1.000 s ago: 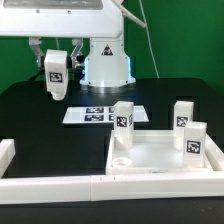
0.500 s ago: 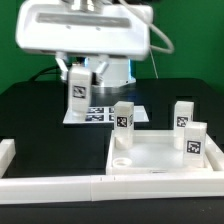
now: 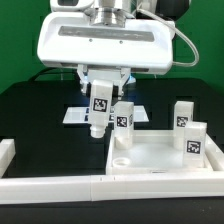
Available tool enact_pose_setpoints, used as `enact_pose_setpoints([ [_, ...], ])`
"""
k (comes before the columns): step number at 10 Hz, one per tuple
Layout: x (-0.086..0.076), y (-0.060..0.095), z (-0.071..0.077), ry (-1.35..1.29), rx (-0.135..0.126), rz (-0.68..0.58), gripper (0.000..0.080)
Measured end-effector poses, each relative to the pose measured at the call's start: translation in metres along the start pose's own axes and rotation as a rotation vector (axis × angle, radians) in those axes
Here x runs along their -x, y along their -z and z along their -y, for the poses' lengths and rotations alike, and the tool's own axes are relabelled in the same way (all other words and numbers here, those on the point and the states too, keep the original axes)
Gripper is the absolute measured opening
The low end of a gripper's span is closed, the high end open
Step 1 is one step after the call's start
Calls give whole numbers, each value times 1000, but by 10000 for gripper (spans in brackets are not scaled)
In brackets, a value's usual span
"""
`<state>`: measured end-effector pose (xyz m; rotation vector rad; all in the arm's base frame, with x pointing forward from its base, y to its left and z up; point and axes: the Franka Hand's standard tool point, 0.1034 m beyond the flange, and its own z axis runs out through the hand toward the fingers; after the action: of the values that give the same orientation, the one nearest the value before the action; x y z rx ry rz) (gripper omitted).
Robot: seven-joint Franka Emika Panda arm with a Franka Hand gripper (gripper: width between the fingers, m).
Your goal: Assemble square table
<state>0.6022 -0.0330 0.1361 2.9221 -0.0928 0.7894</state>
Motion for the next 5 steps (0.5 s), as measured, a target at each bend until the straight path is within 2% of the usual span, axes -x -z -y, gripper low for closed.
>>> enact_pose_setpoints([
  [1, 0, 0, 0, 0, 0, 0, 290],
  [2, 4, -1, -8, 42, 7, 5, 290],
  [3, 15, -5, -31, 69, 13, 28, 290],
  [4, 18, -9, -28, 32, -16, 32, 290],
  [5, 17, -10, -8, 25, -57, 28, 290],
])
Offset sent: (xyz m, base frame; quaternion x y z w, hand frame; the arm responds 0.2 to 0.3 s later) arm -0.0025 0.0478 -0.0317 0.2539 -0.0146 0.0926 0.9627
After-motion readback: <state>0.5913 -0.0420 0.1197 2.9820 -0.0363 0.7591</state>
